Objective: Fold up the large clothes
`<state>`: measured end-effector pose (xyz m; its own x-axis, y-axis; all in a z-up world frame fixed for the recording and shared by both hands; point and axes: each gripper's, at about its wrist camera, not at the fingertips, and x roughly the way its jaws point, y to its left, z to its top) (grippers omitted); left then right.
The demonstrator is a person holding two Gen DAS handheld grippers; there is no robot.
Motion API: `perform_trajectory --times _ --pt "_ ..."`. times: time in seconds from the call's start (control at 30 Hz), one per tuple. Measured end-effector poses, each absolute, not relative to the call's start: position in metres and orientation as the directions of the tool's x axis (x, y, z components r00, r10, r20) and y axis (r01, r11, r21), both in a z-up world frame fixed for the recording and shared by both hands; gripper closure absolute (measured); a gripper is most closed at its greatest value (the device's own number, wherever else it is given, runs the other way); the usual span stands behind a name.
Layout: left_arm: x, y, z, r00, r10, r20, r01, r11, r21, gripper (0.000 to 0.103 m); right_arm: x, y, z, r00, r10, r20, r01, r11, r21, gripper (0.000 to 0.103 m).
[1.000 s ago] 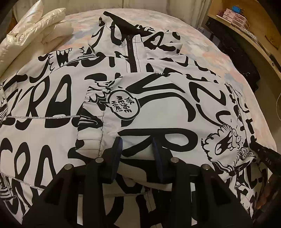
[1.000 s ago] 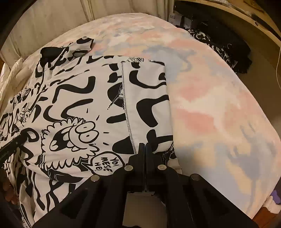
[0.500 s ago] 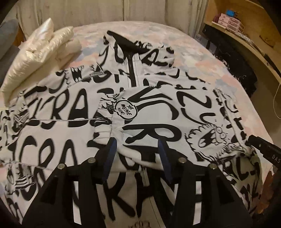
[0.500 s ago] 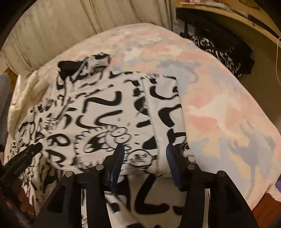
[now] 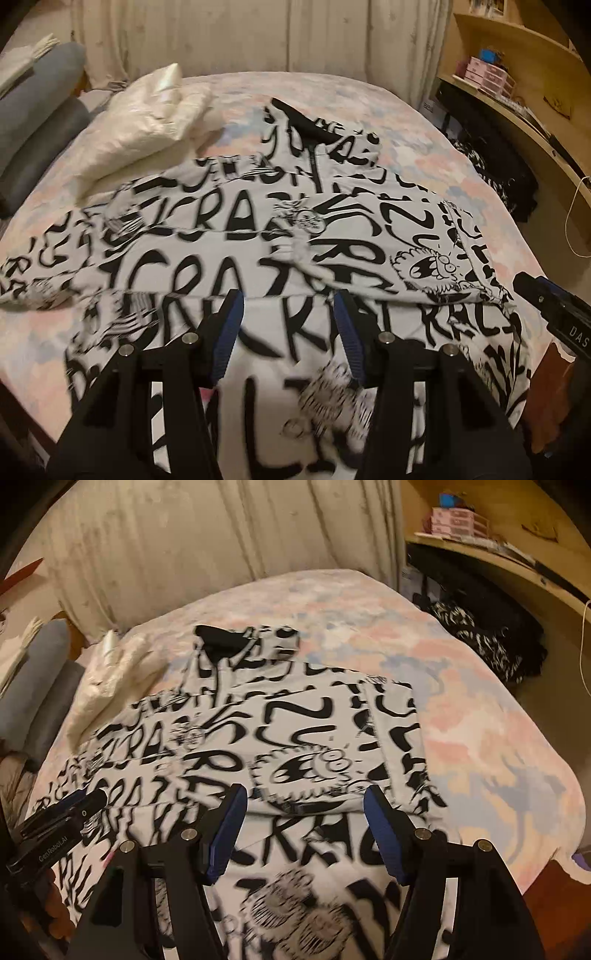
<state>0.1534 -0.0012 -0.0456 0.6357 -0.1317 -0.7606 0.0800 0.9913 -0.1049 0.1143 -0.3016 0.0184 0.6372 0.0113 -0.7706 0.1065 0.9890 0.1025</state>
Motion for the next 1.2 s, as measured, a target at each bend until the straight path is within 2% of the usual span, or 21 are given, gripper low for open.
perform_trajectory --times 0.37,0.67,0.9,1.2 --pt "0.103 0.058 -0.037 0.652 -0.095 -0.752 0.012 0.993 -0.115 0.054 0.058 -0.22 0.03 0.664 0.107 -0.74 -0.027 0.993 0.119 0.036" --pt "0.099 0.124 -0.037 0.654 -0.068 -0.753 -0.061 0.988 -0.143 0.054 0.056 -0.143 0.025 0.645 0.186 -0.741 -0.144 0.982 0.121 0.036" --pt "0.116 0.22 -0.056 0.634 -0.072 -0.77 -0.176 0.956 -0.234 0.054 0.092 -0.079 0.024 0.639 0.223 -0.736 -0.208 0.971 0.114 0.036" --pt "0.139 0.358 -0.101 0.631 -0.057 -0.774 -0.334 0.881 -0.336 0.052 0.179 0.014 0.007 0.627 0.259 -0.735 -0.28 0.955 0.097 0.036"
